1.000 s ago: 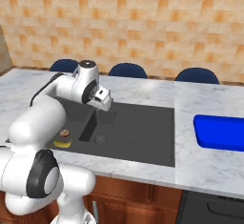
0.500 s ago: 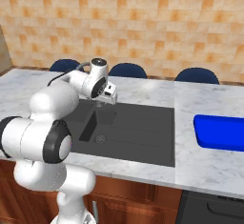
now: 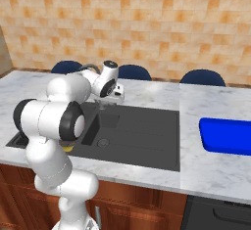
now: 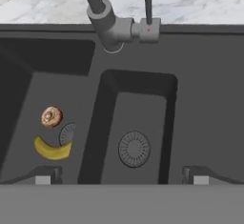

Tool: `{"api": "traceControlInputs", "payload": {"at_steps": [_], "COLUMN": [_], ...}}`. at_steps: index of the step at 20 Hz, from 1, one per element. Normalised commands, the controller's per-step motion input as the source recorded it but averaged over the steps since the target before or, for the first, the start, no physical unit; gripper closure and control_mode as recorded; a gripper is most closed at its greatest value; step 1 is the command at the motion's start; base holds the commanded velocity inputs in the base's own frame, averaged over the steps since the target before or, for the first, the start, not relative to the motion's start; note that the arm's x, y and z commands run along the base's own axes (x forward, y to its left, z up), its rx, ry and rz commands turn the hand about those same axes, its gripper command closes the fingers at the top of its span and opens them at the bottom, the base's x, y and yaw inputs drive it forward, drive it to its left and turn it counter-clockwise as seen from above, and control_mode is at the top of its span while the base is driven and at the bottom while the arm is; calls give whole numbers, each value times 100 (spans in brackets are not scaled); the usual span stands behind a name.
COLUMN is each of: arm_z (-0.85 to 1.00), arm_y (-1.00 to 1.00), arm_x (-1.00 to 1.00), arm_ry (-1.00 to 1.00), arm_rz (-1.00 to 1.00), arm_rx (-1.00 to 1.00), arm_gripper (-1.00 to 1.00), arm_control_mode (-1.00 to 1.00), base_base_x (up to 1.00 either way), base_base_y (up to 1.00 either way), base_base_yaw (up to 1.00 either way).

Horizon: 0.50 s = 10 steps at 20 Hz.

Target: Pick up all produce items and place them in the sink. Turn on the sink faucet to wash them. Then turn the sink off and put them in the tray.

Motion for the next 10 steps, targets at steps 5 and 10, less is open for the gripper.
{"api": "traceControlInputs", "payload": {"at_steps": [5,10], "arm_z": [-13,-13], "arm_y": [0,0], "arm_x": [41,38], "arm_ry": [0,0], "arm_rz": [8,0], "arm_rx": [0,0], "arm_gripper": [-100,-100], "arm_control_mode": [-100,-100], "base_base_x": [0,0], "base_base_y": [0,0], "base_base_yaw": [0,0]}}
